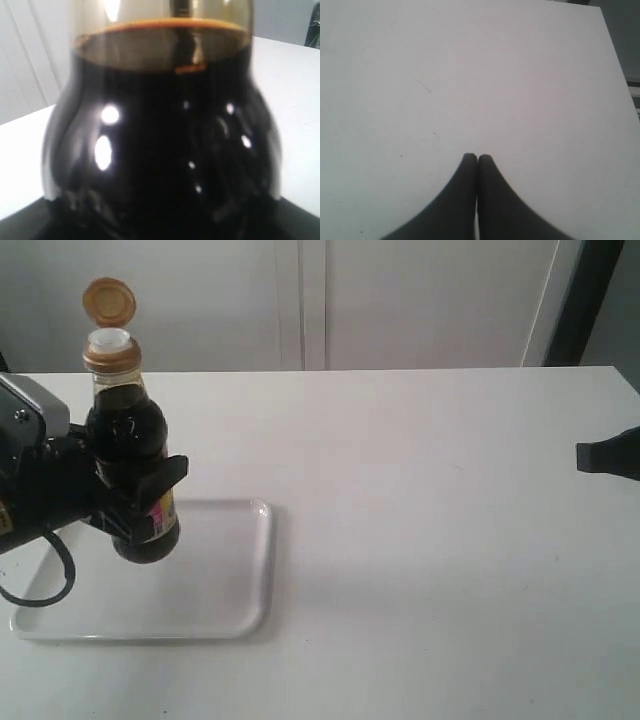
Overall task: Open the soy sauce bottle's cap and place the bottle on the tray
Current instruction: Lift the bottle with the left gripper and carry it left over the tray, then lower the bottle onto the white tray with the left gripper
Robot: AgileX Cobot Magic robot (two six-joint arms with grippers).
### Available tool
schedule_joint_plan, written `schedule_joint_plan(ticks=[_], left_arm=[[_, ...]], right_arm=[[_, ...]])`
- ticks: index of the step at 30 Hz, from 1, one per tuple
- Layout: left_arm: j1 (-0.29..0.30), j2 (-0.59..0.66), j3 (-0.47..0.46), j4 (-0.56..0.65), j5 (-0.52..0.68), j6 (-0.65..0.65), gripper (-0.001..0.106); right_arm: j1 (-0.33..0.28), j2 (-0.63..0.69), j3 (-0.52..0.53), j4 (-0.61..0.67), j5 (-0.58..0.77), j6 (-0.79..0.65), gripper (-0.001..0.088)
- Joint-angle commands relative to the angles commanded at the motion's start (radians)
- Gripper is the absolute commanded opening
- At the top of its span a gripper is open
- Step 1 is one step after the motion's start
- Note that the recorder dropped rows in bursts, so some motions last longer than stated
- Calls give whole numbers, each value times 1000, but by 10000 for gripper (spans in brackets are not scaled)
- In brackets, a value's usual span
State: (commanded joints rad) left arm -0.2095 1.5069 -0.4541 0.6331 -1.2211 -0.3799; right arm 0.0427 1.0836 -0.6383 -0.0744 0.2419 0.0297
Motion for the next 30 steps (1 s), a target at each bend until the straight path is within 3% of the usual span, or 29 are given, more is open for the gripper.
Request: schedule_joint_plan(ticks=[17,30], left_arm=[[0,108,-6,-148,0,40,0],[-2,182,-94,-150,0,33,0]], right_arm=[[0,0,0,0,-10,0,0],[0,0,0,0,-10,0,0]])
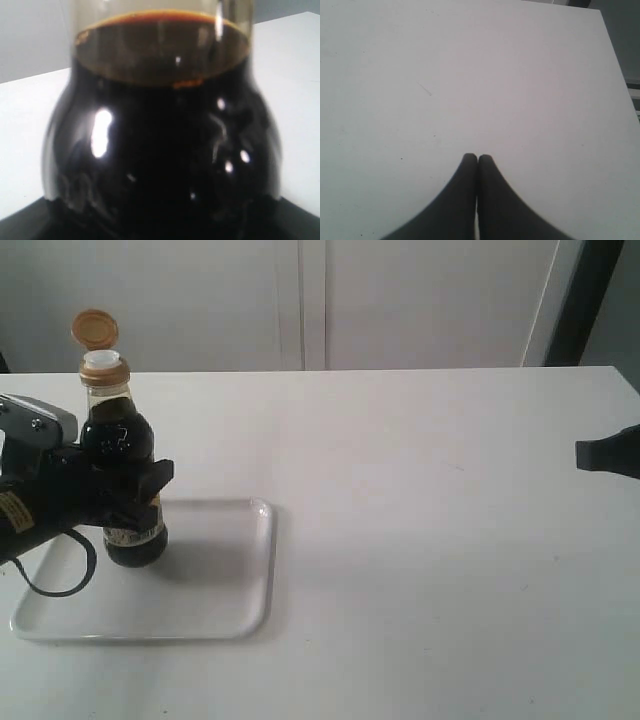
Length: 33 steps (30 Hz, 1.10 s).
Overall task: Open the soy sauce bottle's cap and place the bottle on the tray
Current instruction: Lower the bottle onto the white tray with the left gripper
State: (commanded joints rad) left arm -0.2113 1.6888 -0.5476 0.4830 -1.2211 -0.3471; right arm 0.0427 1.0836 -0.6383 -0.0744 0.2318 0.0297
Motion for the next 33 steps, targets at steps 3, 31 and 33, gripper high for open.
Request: schedule_joint_plan(ticks=[3,31,33], left_arm=[[0,25,-4,8,0,-5,0],[0,40,91,86,0,-23,510],[0,40,93,88,0,-23,616]], right_arm=[[0,0,0,0,0,0,0],[0,0,0,0,0,0,0],[0,0,0,0,0,0,0]])
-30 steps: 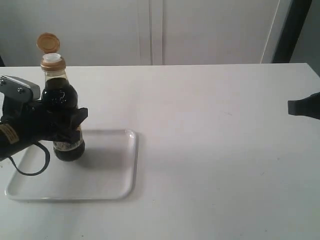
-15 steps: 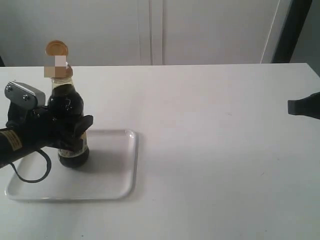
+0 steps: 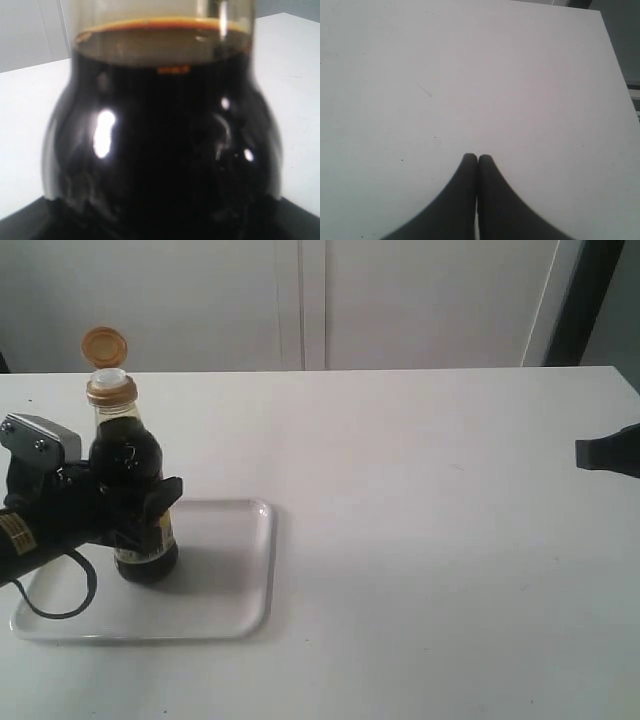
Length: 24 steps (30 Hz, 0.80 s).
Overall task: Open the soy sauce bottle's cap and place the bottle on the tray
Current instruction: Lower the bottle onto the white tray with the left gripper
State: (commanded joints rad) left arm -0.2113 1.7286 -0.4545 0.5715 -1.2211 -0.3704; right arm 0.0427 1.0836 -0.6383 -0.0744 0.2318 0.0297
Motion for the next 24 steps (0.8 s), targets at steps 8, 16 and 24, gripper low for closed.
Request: schedule_joint_plan(ticks=[8,16,24], left_arm=[[0,-29,0,12,0,0,894],[0,-102,37,8,48,0,903],[2,-175,77,-13,95,0,903]], right_arm=[[0,0,0,0,-4,0,0],[0,0,0,0,-9,0,0],[0,0,0,0,-9,0,0]])
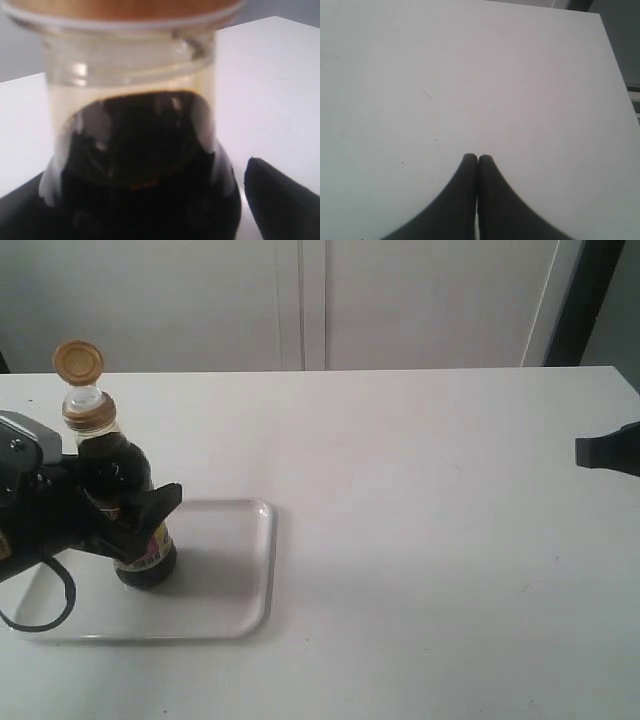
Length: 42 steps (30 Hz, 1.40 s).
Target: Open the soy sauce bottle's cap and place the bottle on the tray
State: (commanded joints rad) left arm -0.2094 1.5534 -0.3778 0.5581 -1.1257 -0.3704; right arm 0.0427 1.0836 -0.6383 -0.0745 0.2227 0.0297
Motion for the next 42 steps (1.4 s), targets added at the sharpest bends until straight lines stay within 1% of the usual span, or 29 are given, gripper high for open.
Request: schedule_joint_plan(ticks=[2,9,11,14,18,21,22,23,24,25,28,30,31,33,34,35,37,38,39,42], left_arm=[[0,-21,7,-13,24,0,903],[0,-97,16,-22,51,-18,903],[0,-122,20,-22,88,-23,903],[0,-154,20,-10,129,-80,903],[0,-195,20,51,135,-136,903],[0,-226,20,82,169,-187,903],[0,-241,20,87,201,-205,903],[0,-260,20,98,265,-233,903],[0,-277,20,102,302,-241,903],[0,-301,20,109,365,-243,903],[0,-355,20,109,450,-262,903],[0,-397,20,115,541,-288,903],[0,-424,20,156,625,-350,903],[0,-465,20,253,728,-487,902],[0,-491,20,322,773,-577,895],[0,-515,20,390,796,-654,874],[0,-569,20,545,828,-819,773],[0,-598,20,631,834,-886,674],[0,-611,20,671,834,-907,615],[0,-653,20,760,834,-937,375]], right_arm=[[0,0,0,0,0,0,0],[0,0,0,0,0,0,0],[0,0,0,0,0,0,0],[0,0,0,0,-6,0,0],[0,0,0,0,-6,0,0],[0,0,0,0,-6,0,0],[0,0,0,0,-6,0,0],[0,0,0,0,-6,0,0],[0,0,0,0,-6,0,0],[0,0,0,0,-6,0,0],[0,0,0,0,-6,0,0],[0,0,0,-6,-7,-2,0],[0,0,0,-8,-7,-2,0],[0,0,0,-8,-5,-2,0],[0,0,0,-8,-2,-8,0],[0,0,0,-8,-1,-10,0],[0,0,0,-8,15,-30,0],[0,0,0,-8,29,-30,0],[0,0,0,-5,37,-30,0],[0,0,0,-4,72,-30,0]])
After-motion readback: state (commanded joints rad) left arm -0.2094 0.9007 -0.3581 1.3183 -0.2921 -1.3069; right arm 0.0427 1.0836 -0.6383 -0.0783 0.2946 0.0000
